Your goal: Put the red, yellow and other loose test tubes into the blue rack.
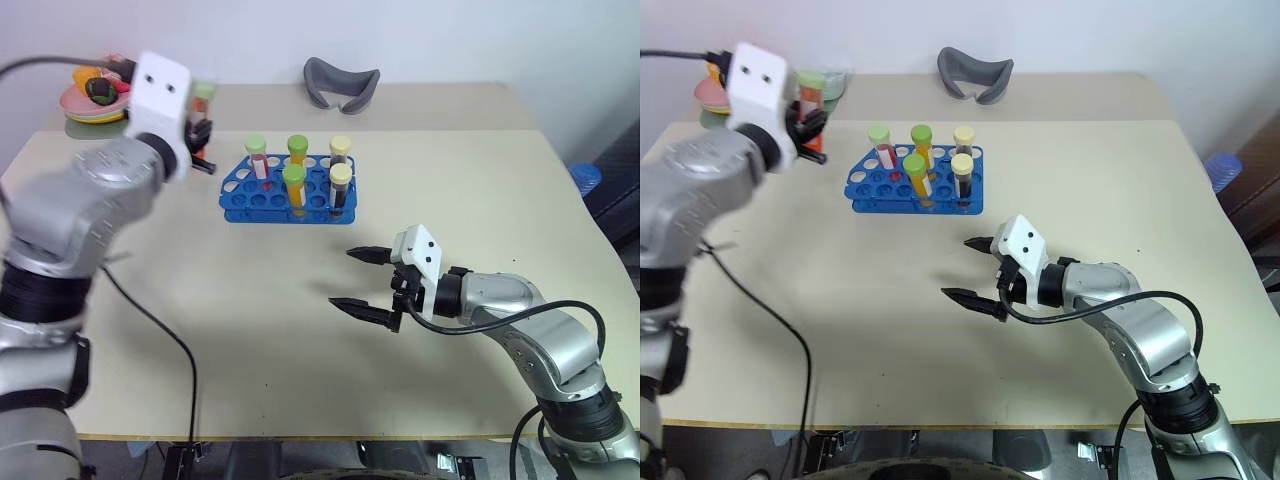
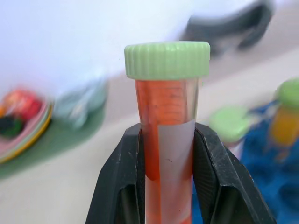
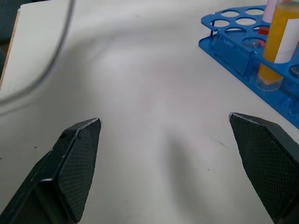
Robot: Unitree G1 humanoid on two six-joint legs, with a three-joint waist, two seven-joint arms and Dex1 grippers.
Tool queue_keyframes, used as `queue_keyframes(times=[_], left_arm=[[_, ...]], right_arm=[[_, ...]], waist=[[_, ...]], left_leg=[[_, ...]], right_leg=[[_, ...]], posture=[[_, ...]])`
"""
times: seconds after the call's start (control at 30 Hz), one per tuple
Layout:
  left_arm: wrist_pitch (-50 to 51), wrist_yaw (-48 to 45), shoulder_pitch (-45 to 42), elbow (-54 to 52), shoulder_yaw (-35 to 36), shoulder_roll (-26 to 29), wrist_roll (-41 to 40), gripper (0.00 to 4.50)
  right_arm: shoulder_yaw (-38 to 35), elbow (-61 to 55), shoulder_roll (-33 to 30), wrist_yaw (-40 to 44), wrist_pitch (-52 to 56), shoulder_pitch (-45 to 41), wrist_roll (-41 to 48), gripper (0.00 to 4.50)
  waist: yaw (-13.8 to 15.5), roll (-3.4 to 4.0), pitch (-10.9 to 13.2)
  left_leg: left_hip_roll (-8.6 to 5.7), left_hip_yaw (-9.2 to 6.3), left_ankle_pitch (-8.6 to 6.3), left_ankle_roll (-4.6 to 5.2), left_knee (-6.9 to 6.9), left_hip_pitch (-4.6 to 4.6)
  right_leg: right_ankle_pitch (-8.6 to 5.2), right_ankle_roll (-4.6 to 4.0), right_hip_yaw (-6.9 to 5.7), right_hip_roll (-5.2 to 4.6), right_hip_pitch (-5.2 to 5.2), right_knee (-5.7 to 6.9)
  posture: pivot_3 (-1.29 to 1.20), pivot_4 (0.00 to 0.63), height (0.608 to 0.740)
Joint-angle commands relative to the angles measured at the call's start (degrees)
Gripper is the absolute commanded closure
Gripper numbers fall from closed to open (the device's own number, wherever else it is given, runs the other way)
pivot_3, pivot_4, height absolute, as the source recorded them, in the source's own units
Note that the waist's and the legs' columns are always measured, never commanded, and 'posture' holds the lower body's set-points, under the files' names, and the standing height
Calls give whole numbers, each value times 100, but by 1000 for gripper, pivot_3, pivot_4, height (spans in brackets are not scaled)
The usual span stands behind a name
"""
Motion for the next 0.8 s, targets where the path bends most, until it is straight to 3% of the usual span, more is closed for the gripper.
queue_keyframes(times=[0.03,0.2,0.33,0.8], left_arm=[[-1527,198,224,161,62,-691,1114,3673],[-3075,-48,806,487,-409,-1417,2334,3673],[-3902,-155,1179,916,-397,-1925,2762,3673],[-4646,-249,1760,1700,217,-2547,3351,3673]], right_arm=[[1,-79,32,-21,-65,-88,10,0],[-53,-50,-26,-35,-73,-129,-27,0],[-76,-84,-32,-87,-66,-100,-61,0],[-132,-186,-44,-264,-28,-38,-12,0]], waist=[[-15,-3,0],[-43,5,-4],[-43,5,-4],[-38,4,-4]], left_leg=[[0,0,-3,6,3,-1],[0,0,-3,5,-4,0],[-1,1,-11,19,-1,1],[-1,0,-15,27,-1,4]], right_leg=[[1,0,0,0,1,-2],[1,1,2,1,-4,-1],[1,1,2,0,-2,-1],[1,1,0,0,1,1]], posture=[[0,150,740],[0,150,740],[0,150,740],[0,150,740]])
